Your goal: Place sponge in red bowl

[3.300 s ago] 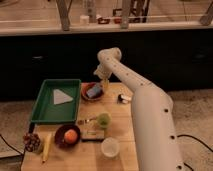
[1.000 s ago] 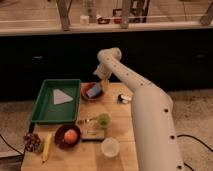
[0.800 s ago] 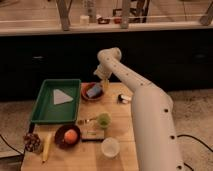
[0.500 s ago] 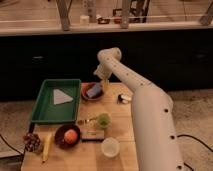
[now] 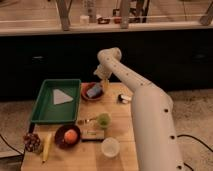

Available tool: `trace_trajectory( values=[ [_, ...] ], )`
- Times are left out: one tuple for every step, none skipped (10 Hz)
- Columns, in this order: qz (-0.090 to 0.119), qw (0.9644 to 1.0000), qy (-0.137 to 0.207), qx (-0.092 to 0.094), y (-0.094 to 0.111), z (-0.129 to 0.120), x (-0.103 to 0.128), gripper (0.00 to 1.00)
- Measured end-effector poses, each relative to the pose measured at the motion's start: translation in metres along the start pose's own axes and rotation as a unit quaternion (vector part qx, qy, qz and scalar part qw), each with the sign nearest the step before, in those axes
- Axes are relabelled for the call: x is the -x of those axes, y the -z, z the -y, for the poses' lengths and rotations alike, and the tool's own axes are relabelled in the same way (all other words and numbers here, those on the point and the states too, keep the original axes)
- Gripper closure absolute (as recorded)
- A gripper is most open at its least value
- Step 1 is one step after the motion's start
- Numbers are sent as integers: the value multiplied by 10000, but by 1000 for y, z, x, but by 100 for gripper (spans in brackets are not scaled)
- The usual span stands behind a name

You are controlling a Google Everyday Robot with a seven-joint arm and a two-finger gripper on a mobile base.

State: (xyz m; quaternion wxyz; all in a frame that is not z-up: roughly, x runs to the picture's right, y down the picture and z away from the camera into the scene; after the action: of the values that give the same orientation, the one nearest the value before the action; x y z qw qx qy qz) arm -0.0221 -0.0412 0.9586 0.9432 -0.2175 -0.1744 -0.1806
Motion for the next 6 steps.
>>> trace_trajectory(
  values=[
    [0,10000,0,0,0,0,0,20],
    [0,10000,0,0,0,0,0,20],
    [0,10000,0,0,0,0,0,20],
    [0,10000,0,0,0,0,0,20],
    [0,10000,0,0,0,0,0,20],
    [0,10000,0,0,0,0,0,20]
  ],
)
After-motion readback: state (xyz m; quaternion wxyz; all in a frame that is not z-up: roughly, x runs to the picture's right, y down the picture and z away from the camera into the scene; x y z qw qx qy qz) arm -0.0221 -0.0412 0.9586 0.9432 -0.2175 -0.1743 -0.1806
